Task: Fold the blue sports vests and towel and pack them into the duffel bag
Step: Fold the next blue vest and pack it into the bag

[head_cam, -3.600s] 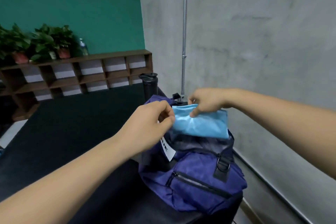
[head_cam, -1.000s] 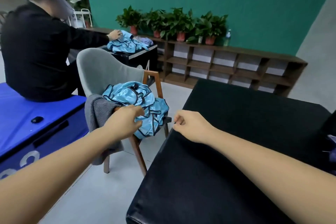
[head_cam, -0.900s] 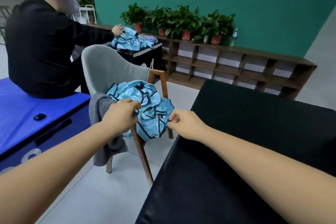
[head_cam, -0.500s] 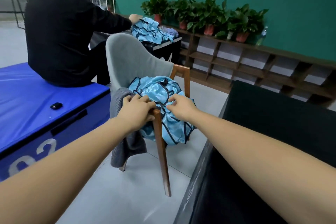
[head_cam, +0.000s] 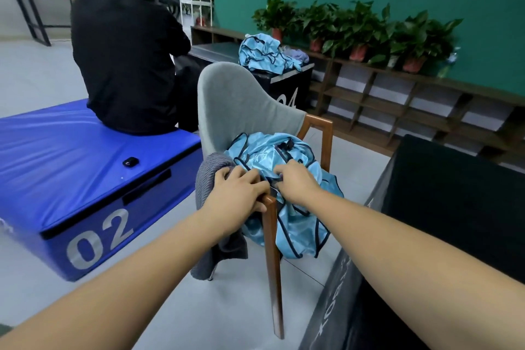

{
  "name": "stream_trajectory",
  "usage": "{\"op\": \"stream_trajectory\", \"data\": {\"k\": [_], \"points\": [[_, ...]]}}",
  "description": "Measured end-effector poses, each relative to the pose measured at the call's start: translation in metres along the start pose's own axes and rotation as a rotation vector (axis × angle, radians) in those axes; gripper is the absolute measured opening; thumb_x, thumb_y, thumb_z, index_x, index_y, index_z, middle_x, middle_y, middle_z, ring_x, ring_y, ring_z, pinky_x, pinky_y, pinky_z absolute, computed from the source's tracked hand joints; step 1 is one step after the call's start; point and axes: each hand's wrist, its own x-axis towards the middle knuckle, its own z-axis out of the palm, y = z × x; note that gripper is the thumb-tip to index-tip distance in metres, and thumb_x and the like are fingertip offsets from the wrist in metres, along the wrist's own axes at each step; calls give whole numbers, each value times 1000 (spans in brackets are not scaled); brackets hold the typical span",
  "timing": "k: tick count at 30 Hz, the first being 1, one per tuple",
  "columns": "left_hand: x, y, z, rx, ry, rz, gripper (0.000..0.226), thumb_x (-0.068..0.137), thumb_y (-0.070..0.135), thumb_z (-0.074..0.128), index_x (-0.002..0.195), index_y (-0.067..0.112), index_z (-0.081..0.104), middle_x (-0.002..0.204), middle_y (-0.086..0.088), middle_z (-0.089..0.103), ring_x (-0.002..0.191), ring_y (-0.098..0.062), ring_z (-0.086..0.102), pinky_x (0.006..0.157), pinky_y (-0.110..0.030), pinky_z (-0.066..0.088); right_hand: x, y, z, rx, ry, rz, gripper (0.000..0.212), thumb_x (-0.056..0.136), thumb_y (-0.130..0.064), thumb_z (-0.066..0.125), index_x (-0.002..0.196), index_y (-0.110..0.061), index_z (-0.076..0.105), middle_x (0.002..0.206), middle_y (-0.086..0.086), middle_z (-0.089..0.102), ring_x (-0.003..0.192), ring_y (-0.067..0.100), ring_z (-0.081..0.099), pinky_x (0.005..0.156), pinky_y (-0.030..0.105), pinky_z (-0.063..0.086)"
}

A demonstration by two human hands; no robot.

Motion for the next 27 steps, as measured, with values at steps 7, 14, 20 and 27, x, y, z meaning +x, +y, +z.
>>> {"op": "stream_trajectory", "data": {"k": [7, 14, 20, 27], "points": [[-61, -3, -18, -13, -21, 15, 41, 96, 71, 50, 123, 42, 61, 122, 13, 51, 122, -21, 44, 112, -56, 32, -37, -25, -40, 205, 67, -87, 29, 100, -21, 68, 74, -16, 55, 76, 1, 61, 79, 26, 58, 69, 40, 42], [-126, -1, -47, 39, -109, -5, 57, 91, 78, 29, 129, 45, 57, 128, 14, 49, 126, -19, 42, 113, -51, 29, -98, -66, -112, 252, 142, -116, 17, 104, -13, 54, 90, -15, 63, 90, 12, 70, 78, 30, 63, 59, 36, 41], [-172, -1, -63, 69, -133, -26, 68, 86, 82, 17, 128, 46, 56, 127, 13, 50, 125, -21, 44, 112, -52, 30, -143, -94, -160, 259, 174, -163, 22, 105, -20, 56, 83, -18, 61, 90, 6, 69, 81, 24, 62, 63, 36, 44], [-187, 6, -72, 93, -157, -76, 63, 91, 79, 26, 130, 42, 59, 127, 9, 51, 126, -23, 45, 112, -53, 34, -184, -118, -195, 243, 198, -200, 21, 103, -19, 55, 85, -13, 61, 90, 9, 69, 81, 25, 61, 67, 38, 46]]}}
